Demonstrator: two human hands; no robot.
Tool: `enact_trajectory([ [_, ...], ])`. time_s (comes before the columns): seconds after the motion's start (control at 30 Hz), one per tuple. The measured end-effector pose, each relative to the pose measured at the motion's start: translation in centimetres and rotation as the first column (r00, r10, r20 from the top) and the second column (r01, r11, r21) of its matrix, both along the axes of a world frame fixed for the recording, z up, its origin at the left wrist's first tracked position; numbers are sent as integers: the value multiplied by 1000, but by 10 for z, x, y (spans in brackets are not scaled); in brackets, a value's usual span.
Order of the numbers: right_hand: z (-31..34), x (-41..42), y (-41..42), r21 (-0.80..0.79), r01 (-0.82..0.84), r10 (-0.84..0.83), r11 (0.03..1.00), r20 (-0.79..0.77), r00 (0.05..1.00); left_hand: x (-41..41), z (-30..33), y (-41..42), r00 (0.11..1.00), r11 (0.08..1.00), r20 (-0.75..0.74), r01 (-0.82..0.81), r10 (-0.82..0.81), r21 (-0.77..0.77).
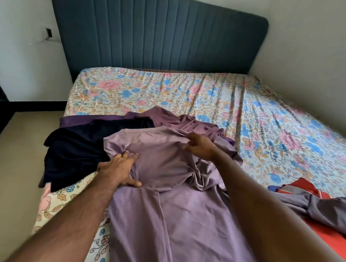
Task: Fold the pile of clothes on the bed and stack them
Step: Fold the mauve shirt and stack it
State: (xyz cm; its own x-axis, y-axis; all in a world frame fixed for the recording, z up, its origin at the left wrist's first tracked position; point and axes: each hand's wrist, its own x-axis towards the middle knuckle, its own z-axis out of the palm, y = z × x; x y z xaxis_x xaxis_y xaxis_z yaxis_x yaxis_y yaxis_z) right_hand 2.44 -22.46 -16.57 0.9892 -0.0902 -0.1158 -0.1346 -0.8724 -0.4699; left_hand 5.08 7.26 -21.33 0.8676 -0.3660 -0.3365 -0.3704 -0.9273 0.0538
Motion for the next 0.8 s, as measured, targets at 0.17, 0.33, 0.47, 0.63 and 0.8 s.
enact_trajectory([
  [0.17,8,18,8,124,-22,39,992,-138,990,7,-7,-6,1000,999,-13,11,-10,45],
  [0.33,30,8,-27,360,-19,107,933,-226,968,14,-5,-11,999,996,-42,-2,5,91],
  [0.47,50,1,-65,-18,-204,173,979,-464,869,19,-4,-11,998,993,-57,0,7,116],
  [0.63,78,-16,-119,-394,-281,-1,875,-582,813,21,-5,-14,999,990,-54,-3,11,144],
  [0.8,116,-50,-172,-536,-124,-86,835,-350,933,23,-8,-10,997,991,-66,-18,27,130],
])
